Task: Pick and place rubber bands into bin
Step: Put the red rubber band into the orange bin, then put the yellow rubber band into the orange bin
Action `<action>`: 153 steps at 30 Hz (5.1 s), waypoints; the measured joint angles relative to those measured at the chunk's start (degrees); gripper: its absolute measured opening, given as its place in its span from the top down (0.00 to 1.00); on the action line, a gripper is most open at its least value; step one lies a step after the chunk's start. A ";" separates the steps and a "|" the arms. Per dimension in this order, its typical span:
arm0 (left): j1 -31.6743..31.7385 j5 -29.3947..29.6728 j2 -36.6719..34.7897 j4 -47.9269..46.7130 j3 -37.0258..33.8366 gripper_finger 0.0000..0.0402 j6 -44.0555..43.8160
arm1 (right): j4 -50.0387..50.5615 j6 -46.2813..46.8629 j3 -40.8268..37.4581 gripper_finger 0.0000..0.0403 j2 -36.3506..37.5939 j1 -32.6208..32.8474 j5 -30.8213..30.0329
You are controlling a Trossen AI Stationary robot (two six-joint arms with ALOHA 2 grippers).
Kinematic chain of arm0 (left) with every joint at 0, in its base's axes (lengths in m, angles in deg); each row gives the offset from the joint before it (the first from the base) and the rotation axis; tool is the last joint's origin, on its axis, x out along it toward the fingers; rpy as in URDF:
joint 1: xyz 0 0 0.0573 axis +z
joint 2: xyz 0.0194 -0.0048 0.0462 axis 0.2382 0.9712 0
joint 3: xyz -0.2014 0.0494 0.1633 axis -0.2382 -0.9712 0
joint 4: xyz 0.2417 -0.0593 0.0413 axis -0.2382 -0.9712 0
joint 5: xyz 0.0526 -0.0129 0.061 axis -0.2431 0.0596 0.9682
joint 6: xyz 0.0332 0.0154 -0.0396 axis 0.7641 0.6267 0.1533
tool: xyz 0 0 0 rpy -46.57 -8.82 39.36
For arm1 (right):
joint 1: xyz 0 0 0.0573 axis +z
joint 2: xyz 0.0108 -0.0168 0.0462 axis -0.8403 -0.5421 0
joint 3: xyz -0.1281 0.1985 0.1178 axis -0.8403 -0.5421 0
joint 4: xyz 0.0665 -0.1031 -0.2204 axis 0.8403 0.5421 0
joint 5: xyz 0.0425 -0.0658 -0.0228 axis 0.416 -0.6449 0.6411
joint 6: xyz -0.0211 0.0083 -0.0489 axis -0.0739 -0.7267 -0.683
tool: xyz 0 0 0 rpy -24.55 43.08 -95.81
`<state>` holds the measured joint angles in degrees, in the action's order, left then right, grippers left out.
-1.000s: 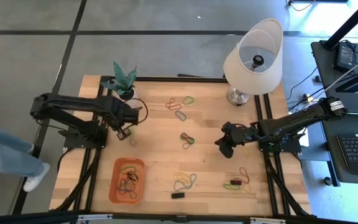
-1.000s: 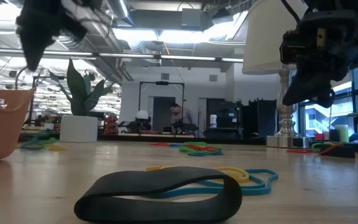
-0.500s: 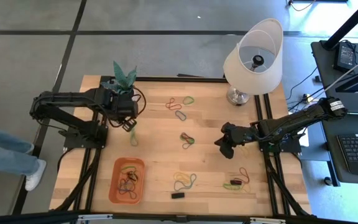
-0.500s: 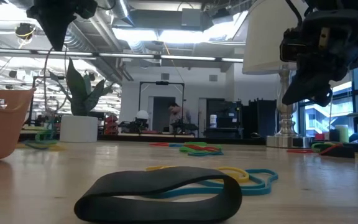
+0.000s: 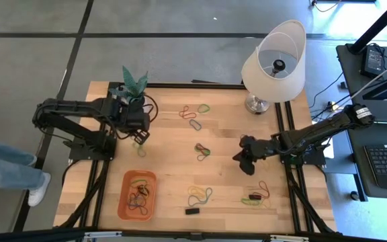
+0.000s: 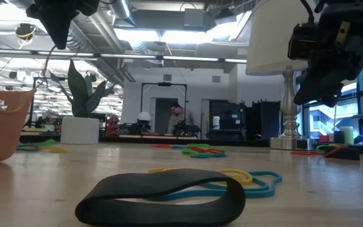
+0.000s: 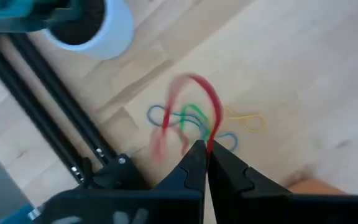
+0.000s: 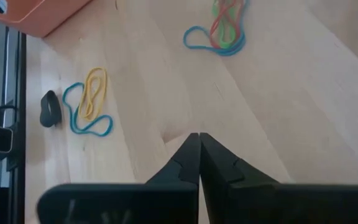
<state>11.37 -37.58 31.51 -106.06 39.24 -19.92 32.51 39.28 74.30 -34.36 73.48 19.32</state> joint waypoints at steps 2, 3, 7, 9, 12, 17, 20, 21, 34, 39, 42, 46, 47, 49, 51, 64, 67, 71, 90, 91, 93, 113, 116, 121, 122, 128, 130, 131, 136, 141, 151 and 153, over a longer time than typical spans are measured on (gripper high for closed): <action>-2.24 -1.33 0.00 1.22 0.00 0.99 -0.11 | 0.00 -0.01 0.00 0.98 0.00 0.36 0.00; -3.52 -2.12 0.00 1.92 0.00 0.99 -0.39 | 0.00 -0.04 0.00 0.98 0.00 0.47 0.00; -9.73 -4.16 0.25 3.93 1.50 0.99 -4.06 | 0.02 -0.20 0.00 0.98 0.00 0.48 -0.02; -13.47 -4.27 0.83 5.65 2.86 0.99 -7.29 | 0.02 -0.30 0.00 0.98 0.00 0.48 -0.04; -19.97 -4.27 2.11 9.06 5.37 0.99 -11.33 | 0.32 -0.38 0.00 0.98 0.00 0.48 -0.03; -30.25 -5.84 6.07 13.79 9.06 0.99 -13.40 | 0.34 -1.99 0.00 0.98 0.00 0.48 -0.04; -35.11 -7.51 8.86 13.98 10.35 0.99 -15.66 | 0.34 -2.20 0.00 0.98 0.00 0.45 -0.04; -36.26 -7.66 9.83 13.88 10.33 0.99 -17.04 | 0.32 -2.76 0.00 0.98 0.00 0.45 -0.05; -38.03 -9.25 20.93 18.15 1.08 0.99 -23.97 | 0.26 -3.56 0.00 0.98 0.00 0.45 -0.07; -37.57 -11.33 21.62 25.12 -4.12 0.99 -23.95 | 0.19 -3.27 0.00 0.98 0.00 0.45 -0.06; -37.61 -12.06 21.62 26.25 -7.12 0.99 -24.33 | 0.15 -3.15 0.00 0.98 0.00 0.45 -0.04; -37.51 -13.09 21.62 27.37 -10.30 0.99 -25.15 | 0.02 -3.15 0.00 0.98 0.00 0.45 -0.04; -37.48 -12.81 21.62 27.53 -10.78 0.99 -25.93 | 0.02 -3.15 0.00 0.98 0.00 0.45 -0.04; -37.48 -12.46 21.62 27.52 -11.50 0.99 -27.98 | 0.01 -3.15 0.00 0.98 0.00 0.45 -0.02; -37.48 -12.46 21.62 27.47 -11.76 0.99 -28.54 | 0.01 -3.15 0.00 0.98 0.00 0.45 -0.02; -37.33 -13.69 21.59 27.29 -11.32 0.72 -31.38 | 0.02 -2.91 0.00 0.98 0.00 0.45 -0.02; -37.29 -15.51 21.09 26.99 -10.86 0.69 -31.36 | 0.02 -2.23 0.00 0.98 0.00 0.45 0.00; -37.17 -15.66 19.19 25.74 -9.74 0.69 -31.50 | -0.05 -1.79 0.00 0.98 0.00 0.45 -0.02; -18.07 5.42 7.78 23.63 -7.34 1.00 5.45 | -7.12 -3.51 0.00 0.98 0.00 -2.07 -6.32; -16.37 4.60 7.78 25.37 -7.65 1.00 10.01 | -8.17 -3.60 0.00 0.98 0.00 -2.38 -7.25; -12.90 1.75 7.78 30.18 -8.94 1.00 19.11 | -10.31 -4.04 0.00 0.99 0.00 -2.91 -8.66; 22.77 -23.83 -3.57 60.28 -29.39 1.00 59.29 | 50.59 25.57 26.75 0.98 -12.64 -7.88 -11.43; 24.77 -23.72 -5.92 60.18 -29.93 1.00 61.39 | 50.88 28.57 26.14 0.97 -13.77 -8.59 -7.76; 26.52 -23.33 -8.56 60.41 -30.01 1.00 63.20 | 51.54 31.44 26.05 0.93 -15.14 -8.90 -6.58; 26.71 -23.31 -8.86 60.41 -30.01 1.00 63.66 | 51.81 31.71 26.05 0.92 -15.38 -8.90 -6.58; 27.99 -23.15 -9.27 60.31 -30.01 1.00 64.75 | 57.59 39.40 26.03 0.82 -16.39 -9.08 -6.45; 28.09 -23.13 -9.27 60.28 -30.01 1.00 64.75 | 58.52 40.64 26.03 0.78 -16.42 -9.08 -6.47; 28.09 -23.13 -9.27 60.30 -30.01 1.00 64.75 | 58.35 40.65 26.03 0.77 -16.41 -9.08 -6.47; 28.09 -23.13 -9.27 60.33 -30.01 1.00 65.19 | 58.21 40.85 26.01 0.70 -17.21 -10.13 -6.47; 28.09 -23.13 -9.27 60.48 -30.01 1.00 65.21 | 58.25 40.62 26.01 0.69 -20.87 -12.36 -6.48; 28.07 -23.13 -9.23 60.48 -30.01 0.99 64.16 | 57.81 40.39 25.78 0.77 -28.38 -14.22 -4.08; 28.07 -23.12 -9.22 60.48 -30.01 0.99 63.24 | 56.31 40.59 24.13 0.79 -28.40 -14.53 -3.95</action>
<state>39.43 -60.70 22.29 -45.58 9.23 43.32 88.82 79.87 98.43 -62.76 58.95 15.36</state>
